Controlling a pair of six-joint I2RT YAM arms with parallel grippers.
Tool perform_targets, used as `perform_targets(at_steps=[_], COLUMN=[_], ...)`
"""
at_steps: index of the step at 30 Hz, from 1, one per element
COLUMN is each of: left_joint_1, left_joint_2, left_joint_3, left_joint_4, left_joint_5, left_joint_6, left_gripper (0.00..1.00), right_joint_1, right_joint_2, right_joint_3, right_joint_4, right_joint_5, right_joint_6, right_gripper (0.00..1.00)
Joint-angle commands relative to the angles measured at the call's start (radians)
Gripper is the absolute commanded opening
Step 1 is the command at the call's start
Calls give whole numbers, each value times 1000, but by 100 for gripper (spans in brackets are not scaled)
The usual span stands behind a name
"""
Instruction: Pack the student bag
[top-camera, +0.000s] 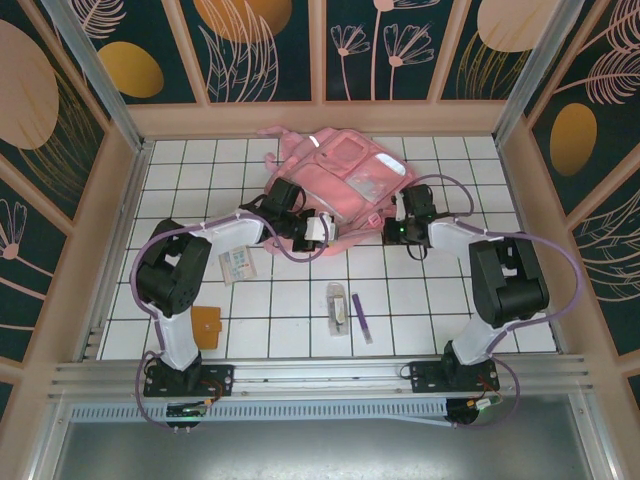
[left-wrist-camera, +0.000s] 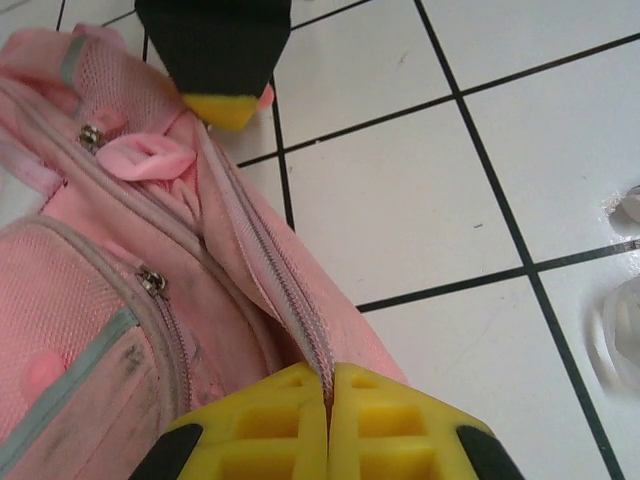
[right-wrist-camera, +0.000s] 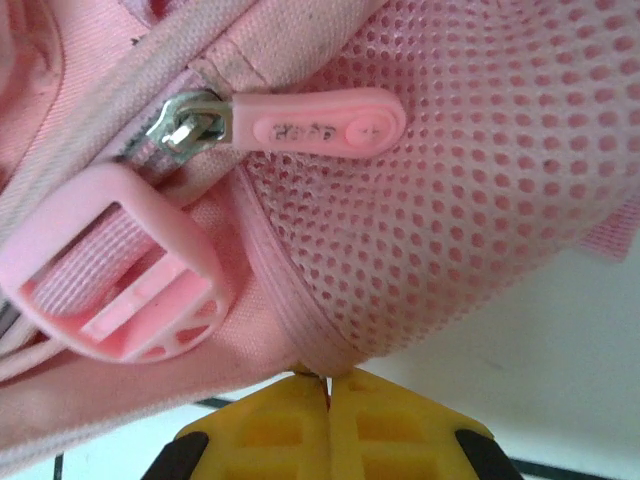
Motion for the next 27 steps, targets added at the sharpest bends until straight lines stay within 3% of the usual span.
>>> perform_targets(at_steps=[1,3,4,5,6,8,12,16,17,18,22,24,27], left_joint_1=[13,13,13,13,12,13,14,11,12,11,8,5,5], left_joint_2=[-21,-6,-7,-14,-28,-64,-111,-62,-41,-20,44,65,78], left_joint_3=[25,57,61,63,65,73,88,122,146,169,203,207,210], left_joint_4=[-137,-201,-207,-209,-208,-193,-107,-75,-73,-67,-62,-61,-83], left_joint_5=[155,178,183,191,192,172,40,-106,-142,-178,-271,-331,-334], left_joint_6=[137,158,154,147,130,74,-111,-207,-260,-309,-267,-204,-118], left_gripper=[0,0,5,27,39,46,46,50,50,49,48,50,52], right_joint_1=[-51,-51,-54,-55,-55,-57,-80,-91,-95,-101,-128,-156,-193], right_joint_2=[68,73,64,48,27,-24,-134,-219,-235,-244,-240,-227,-214], right_joint_3=[13,24,21,16,6,-21,-63,-85,-85,-83,-53,-23,2], right_joint_4=[73,87,95,100,107,118,134,205,236,263,299,284,288], right_joint_5=[213,185,177,151,136,124,166,360,404,441,399,280,110], right_joint_6=[41,19,13,4,-8,-19,-53,-81,-76,-62,-48,-63,-78], right_gripper=[0,1,4,8,14,26,41,58,66,96,99,99,99])
